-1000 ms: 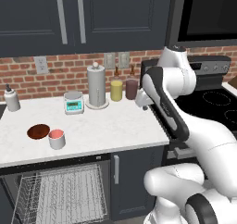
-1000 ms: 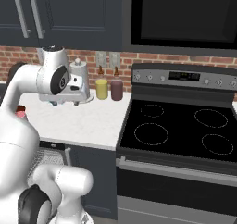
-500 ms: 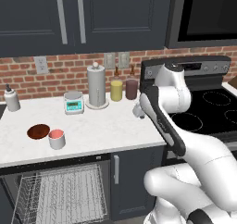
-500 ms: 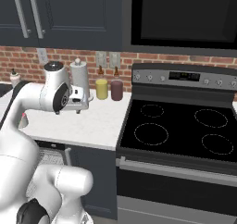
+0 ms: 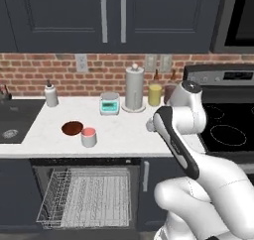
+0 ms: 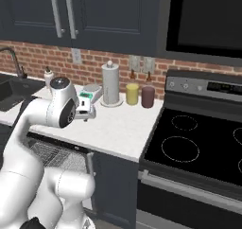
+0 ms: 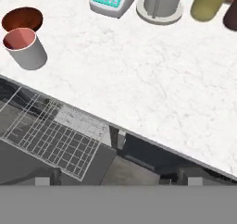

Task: Pick up the cup and bowl from the counter, place them in the dishwasher, and close the dishwasher door.

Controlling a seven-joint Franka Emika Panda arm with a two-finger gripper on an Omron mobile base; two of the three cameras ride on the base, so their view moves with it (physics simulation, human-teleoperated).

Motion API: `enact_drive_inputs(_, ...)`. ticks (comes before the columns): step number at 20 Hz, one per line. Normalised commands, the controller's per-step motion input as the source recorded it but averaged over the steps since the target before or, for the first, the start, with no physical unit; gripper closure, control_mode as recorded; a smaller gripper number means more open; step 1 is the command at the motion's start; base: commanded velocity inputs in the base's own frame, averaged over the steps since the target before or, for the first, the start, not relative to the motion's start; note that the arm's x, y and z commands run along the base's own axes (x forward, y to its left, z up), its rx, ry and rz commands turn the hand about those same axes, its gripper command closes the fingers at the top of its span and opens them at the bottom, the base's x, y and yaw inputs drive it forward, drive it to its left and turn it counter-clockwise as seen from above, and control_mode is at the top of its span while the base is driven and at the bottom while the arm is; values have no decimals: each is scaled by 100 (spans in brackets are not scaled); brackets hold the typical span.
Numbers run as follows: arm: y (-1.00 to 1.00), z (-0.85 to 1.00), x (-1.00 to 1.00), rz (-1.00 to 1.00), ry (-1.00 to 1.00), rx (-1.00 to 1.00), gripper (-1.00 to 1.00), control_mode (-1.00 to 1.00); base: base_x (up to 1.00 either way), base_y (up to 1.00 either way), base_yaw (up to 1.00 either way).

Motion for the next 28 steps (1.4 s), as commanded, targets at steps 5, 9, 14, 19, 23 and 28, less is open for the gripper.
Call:
enact_drive_inputs(5,0,0,0,0,0,0,-100,100,4,-35,82)
enact_drive_inputs(9,0,0,0,0,0,0,-100,100,0,-65,74)
enact_drive_inputs(14,0,0,0,0,0,0,-100,100,0,-50,55)
enact_drive_inputs(19,0,0,0,0,0,0,-100,100,12,-64,43)
enact_drive_inputs(23,0,0,0,0,0,0,-100,100,9,-85,36)
enact_drive_inputs(28,0,0,0,0,0,0,-100,100,11,-67,25)
